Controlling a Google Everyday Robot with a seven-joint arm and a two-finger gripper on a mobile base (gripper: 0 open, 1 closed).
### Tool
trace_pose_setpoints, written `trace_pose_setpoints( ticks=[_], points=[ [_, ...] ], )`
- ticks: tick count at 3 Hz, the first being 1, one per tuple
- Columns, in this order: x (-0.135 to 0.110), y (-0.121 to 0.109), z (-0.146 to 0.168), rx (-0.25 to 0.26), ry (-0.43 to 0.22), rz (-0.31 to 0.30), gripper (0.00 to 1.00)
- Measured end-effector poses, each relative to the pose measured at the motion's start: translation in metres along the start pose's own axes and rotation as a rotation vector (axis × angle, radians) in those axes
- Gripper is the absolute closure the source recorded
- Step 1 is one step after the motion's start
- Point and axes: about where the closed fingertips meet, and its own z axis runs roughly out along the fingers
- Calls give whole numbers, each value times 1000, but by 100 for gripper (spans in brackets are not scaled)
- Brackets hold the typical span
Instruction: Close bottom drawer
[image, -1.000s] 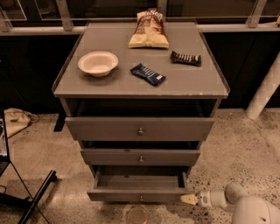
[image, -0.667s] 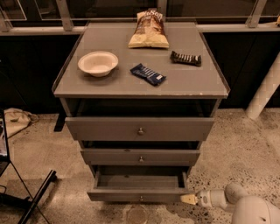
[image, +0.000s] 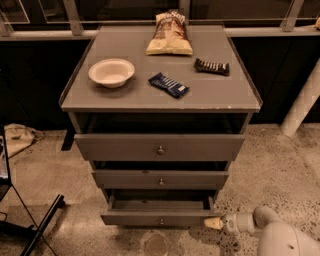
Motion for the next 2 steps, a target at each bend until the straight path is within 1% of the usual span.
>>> trace_pose_setpoints(
  ticks=[1, 2],
  points=[
    [-12, -14, 9, 18, -5, 2, 100],
    [-11, -14, 9, 18, -5, 2, 100]
  ],
)
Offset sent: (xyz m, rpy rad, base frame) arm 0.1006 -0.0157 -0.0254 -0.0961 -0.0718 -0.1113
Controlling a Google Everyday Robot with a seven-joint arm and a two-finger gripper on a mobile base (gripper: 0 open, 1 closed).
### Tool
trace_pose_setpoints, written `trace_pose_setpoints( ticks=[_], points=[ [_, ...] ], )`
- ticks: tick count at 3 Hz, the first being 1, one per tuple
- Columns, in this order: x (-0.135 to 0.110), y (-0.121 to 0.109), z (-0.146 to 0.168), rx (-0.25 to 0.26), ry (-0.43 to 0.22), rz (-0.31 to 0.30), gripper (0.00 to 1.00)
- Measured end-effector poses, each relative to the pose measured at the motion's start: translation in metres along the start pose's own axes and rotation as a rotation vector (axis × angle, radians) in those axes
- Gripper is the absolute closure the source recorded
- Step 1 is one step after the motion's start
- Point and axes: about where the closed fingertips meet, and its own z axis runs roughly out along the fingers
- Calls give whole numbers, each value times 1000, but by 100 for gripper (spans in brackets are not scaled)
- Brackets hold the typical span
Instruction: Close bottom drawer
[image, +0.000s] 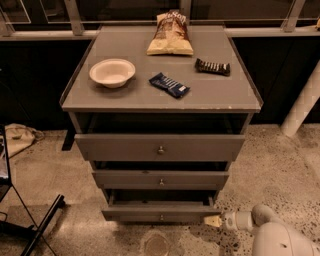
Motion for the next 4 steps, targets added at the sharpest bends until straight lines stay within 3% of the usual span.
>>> trace_pose_setpoints(
  ticks=[2, 3, 4],
  points=[
    [-42, -8, 10, 53, -96, -45, 100],
    [-70, -17, 17, 104, -160, -72, 100],
    [-68, -16, 17, 104, -160, -72, 100]
  ],
)
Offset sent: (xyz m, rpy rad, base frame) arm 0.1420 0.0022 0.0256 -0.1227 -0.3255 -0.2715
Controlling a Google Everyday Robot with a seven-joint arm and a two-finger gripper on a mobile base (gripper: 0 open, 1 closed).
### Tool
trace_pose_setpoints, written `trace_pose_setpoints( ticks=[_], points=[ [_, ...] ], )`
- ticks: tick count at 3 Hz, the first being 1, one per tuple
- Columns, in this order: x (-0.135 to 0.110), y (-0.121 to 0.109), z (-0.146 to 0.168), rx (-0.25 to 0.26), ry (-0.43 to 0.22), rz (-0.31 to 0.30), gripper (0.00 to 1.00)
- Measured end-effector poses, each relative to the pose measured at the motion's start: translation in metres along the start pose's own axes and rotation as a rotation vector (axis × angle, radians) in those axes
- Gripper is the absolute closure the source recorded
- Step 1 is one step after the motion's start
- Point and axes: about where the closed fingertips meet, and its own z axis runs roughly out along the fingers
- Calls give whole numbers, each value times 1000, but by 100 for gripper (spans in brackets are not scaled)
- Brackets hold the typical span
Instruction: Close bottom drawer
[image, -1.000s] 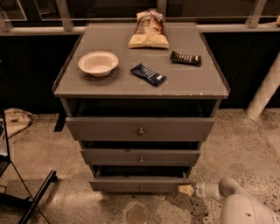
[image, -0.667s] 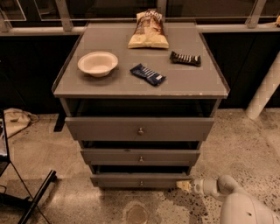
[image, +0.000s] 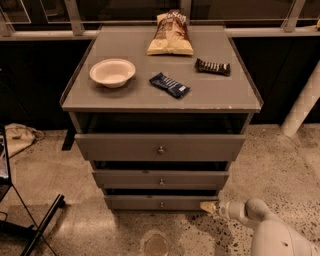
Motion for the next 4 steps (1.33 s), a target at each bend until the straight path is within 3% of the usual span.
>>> trace_pose_setpoints(
  ticks=[1, 2, 3, 4],
  points=[
    [-14, -4, 8, 26, -36, -18, 100],
    [-11, -2, 6, 26, -36, -18, 100],
    [26, 1, -29, 13, 56, 50, 100],
    [33, 2, -28, 11, 70, 62, 82]
  ],
)
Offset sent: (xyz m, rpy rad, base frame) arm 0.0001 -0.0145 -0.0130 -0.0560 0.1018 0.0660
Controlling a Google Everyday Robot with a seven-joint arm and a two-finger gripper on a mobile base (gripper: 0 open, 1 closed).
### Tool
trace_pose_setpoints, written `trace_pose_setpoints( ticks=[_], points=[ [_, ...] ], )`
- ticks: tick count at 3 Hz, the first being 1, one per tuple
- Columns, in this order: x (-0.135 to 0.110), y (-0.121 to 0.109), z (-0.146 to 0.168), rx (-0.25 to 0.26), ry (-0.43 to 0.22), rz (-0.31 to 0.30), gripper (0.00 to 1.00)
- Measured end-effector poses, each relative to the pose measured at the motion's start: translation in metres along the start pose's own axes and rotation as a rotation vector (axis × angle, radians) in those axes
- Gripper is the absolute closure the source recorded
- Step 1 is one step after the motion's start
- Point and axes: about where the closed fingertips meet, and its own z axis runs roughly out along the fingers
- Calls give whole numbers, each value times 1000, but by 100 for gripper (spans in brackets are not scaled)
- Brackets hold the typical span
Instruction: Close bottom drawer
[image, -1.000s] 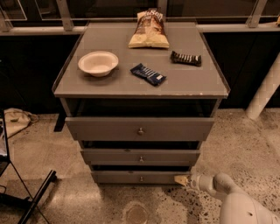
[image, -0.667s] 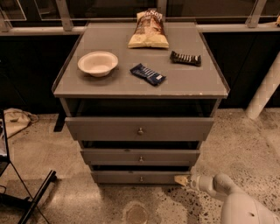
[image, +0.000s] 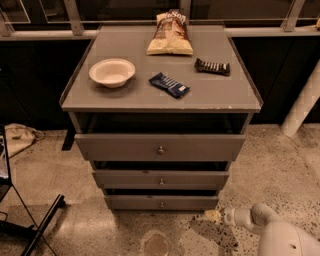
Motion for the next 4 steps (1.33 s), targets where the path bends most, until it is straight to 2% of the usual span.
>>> trace_pose_setpoints(
  ticks=[3, 4],
  points=[
    [0, 0, 0, 0, 0, 0, 13],
    [0, 0, 0, 0, 0, 0, 0]
  ],
)
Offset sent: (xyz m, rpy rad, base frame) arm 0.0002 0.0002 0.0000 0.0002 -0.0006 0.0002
